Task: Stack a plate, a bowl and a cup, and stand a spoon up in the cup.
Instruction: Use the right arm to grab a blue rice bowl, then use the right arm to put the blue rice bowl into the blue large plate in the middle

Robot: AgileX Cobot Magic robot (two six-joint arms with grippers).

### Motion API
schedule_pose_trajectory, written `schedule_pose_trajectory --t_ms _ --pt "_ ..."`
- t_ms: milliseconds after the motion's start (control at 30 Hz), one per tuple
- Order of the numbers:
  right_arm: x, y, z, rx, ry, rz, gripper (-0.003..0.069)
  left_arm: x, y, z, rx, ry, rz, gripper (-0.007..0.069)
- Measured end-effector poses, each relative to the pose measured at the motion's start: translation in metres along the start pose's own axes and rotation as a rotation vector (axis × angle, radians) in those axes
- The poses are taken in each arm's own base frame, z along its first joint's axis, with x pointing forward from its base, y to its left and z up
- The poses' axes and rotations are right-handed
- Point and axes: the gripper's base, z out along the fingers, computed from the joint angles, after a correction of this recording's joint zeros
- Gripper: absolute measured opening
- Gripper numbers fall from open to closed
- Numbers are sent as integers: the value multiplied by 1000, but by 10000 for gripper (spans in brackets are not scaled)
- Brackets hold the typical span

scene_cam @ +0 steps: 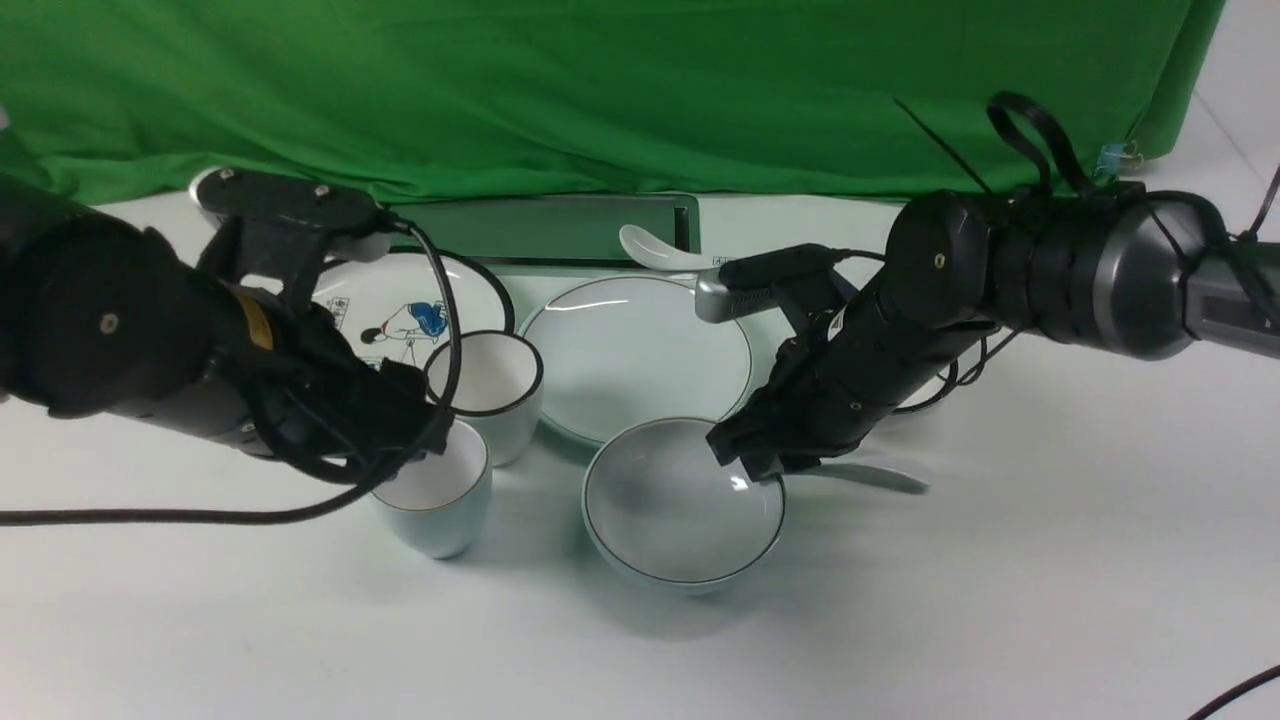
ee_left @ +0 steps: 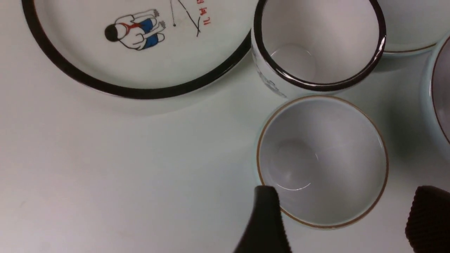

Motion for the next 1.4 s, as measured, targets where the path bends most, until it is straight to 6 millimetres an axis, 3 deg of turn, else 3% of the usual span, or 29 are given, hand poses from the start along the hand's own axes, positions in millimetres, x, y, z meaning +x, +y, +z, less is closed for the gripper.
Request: schedule_pose_trajectory --t_ms 167,400,433,567,600,733,867,1033,1133,1300,1400 --pt "1 2 -6 -17 35 -69 77 2 0 17 -4 44 -2 467" --pt "-11 11 -43 -49 74 -138 77 5 0 39 -11 96 -56 467" --pt "-19 13 -55 -48 52 -162 77 5 0 41 -12 97 -78 467" --pt "-36 15 -68 -34 -19 -204 77 5 0 42 -13 91 -88 467" --pt "-49 14 -73 -21 -74 -220 77 4 0 43 -15 82 -91 465" --pt "-74 9 -60 -1 -140 -229 77 1 0 43 -17 49 -85 428" --pt "-95 -8 -31 9 -152 -182 77 -1 0 43 -15 27 -82 329" --pt "-106 -46 -2 33 -160 -54 77 -2 0 43 -14 19 -85 174" --pt "-107 -55 6 39 -155 -21 77 -2 0 46 -13 18 -86 122" --pt "-107 -51 13 33 -148 -25 77 -1 0 52 -14 31 -86 137" --pt "-108 -46 14 30 -159 -31 80 -1 0 52 -15 32 -86 259"
